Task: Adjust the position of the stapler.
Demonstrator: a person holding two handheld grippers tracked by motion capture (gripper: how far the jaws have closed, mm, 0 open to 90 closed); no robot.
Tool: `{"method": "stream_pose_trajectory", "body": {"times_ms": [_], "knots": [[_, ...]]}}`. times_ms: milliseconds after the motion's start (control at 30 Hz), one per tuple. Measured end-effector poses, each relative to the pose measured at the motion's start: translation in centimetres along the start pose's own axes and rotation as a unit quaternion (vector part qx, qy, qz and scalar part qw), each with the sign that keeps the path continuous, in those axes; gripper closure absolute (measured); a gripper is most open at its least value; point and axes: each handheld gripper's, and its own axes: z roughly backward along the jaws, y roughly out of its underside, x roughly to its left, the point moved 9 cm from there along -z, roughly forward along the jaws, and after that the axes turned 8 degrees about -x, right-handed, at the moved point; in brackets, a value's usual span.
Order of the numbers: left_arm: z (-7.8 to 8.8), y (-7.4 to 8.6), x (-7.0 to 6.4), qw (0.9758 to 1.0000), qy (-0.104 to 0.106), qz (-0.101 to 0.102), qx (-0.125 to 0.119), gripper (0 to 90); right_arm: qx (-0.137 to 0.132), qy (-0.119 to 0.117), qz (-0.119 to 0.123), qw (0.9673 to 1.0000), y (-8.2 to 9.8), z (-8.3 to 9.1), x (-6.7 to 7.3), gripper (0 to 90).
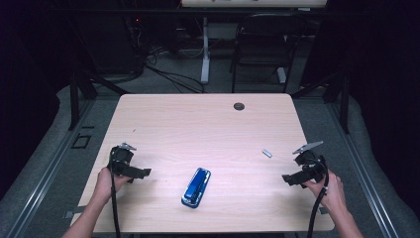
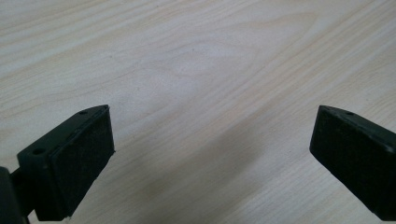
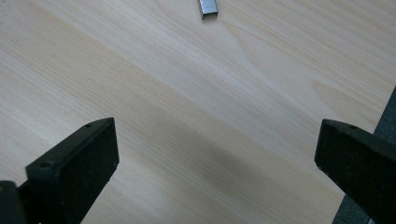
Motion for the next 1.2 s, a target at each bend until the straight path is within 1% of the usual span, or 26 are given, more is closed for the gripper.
{"method": "stream_pose_trajectory", "body": {"times_ms": [33,67,100,133,167,200,267,367,400,467,533,567,633,667,700,733,767,800,867,933,967,1033,1100,1133,1167,1200], "knots": [[0.0,0.0,0.0,1.0000,0.000,0.000,0.000,0.2,0.000,0.000,0.000,1.0000,0.0,0.0,0.0,0.0],[0.0,0.0,-0.1,1.0000,0.004,0.000,0.003,0.2,0.002,-0.007,0.000,1.0000,0.0,0.0,0.2,0.3],[-0.1,0.1,-0.4,0.9999,0.010,0.002,0.004,0.3,0.007,-0.002,0.005,1.0000,0.0,0.0,0.2,0.8],[0.0,0.1,-0.8,0.9998,0.015,-0.004,0.009,0.3,0.005,-0.008,0.008,0.9999,-0.1,-0.1,0.5,2.3],[0.0,0.1,-0.8,0.9998,0.015,-0.004,0.009,0.3,0.005,-0.008,0.008,0.9999,-0.1,-0.1,0.5,2.3],[0.1,0.0,-1.1,0.9997,0.015,-0.013,0.010,0.2,0.006,-0.007,0.011,0.9999,-0.2,0.0,0.7,2.8],[0.2,0.0,-1.3,0.9997,0.016,-0.014,0.008,0.2,0.009,-0.007,0.019,0.9998,-0.4,0.0,0.9,2.9],[0.6,-0.2,-2.1,0.9996,0.020,-0.020,0.008,0.1,0.008,-0.007,0.020,0.9997,-0.5,-0.1,1.1,3.0],[0.8,-0.3,-2.6,0.9994,0.026,-0.020,0.008,0.1,0.009,-0.013,0.020,0.9997,-0.6,-0.1,1.3,2.8],[1.0,-0.7,-3.3,0.9992,0.024,-0.032,0.005,0.1,0.012,-0.017,0.018,0.9996,-0.6,0.0,1.4,2.5],[1.3,-1.0,-4.0,0.9990,0.025,-0.037,0.002,0.1,0.007,-0.029,0.007,0.9995,-0.8,0.1,1.8,2.4],[1.3,-1.1,-4.3,0.9991,0.024,-0.035,0.001,0.1,0.010,-0.030,0.010,0.9995,-0.8,0.1,1.9,2.4],[1.4,-1.1,-4.9,0.9991,0.025,-0.034,0.009,0.2,0.013,-0.028,0.012,0.9995,-0.8,0.3,2.1,2.3],[1.3,-0.9,-5.1,0.9993,0.015,-0.031,0.016,0.2,0.007,-0.034,0.006,0.9994,-0.8,0.6,2.5,2.1],[1.4,-0.8,-5.3,0.9992,0.021,-0.026,0.020,0.2,0.002,-0.033,0.001,0.9995,-0.8,0.8,2.7,2.1],[1.5,-0.7,-5.5,0.9994,0.020,-0.020,0.020,0.3,-0.005,-0.035,-0.002,0.9994,-0.8,1.1,2.9,2.1],[1.5,-0.7,-5.5,0.9994,0.020,-0.020,0.020,0.4,-0.005,-0.035,-0.002,0.9994,-0.8,1.1,2.9,2.1],[1.6,-0.6,-5.6,0.9995,0.022,-0.017,0.018,0.5,-0.014,-0.037,-0.010,0.9992,-0.8,1.6,3.3,2.1],[1.9,-0.5,-6.0,0.9993,0.030,-0.015,0.018,0.5,-0.013,-0.036,-0.010,0.9992,-0.7,1.7,3.5,2.1],[2.0,-0.4,-6.5,0.9992,0.035,-0.012,0.017,0.9,-0.011,-0.032,-0.005,0.9994,-0.5,1.9,3.9,2.2],[2.1,-0.3,-6.7,0.9989,0.038,-0.017,0.020,2.6,-0.011,-0.035,-0.003,0.9993,-0.4,1.9,4.2,2.3],[2.0,0.1,-7.5,0.9983,0.046,-0.019,0.031,11.6,-0.007,-0.030,0.006,0.9995,-0.4,1.7,4.3,3.8],[2.0,0.4,-8.2,0.9972,0.051,-0.035,0.040,9.7,0.003,-0.035,0.013,0.9993,-0.3,1.3,4.4,5.0],[2.0,0.5,-8.5,0.9970,0.054,-0.037,0.042,9.6,0.007,-0.043,0.014,0.9989,-0.2,1.0,4.7,5.0],[2.0,0.5,-8.9,0.9965,0.058,-0.041,0.045,10.0,0.013,-0.037,0.021,0.9990,-0.1,0.8,4.5,5.1],[1.9,0.5,-9.6,0.9955,0.065,-0.050,0.046,12.1,0.019,-0.042,0.023,0.9987,-0.1,0.5,4.8,5.1]]}}
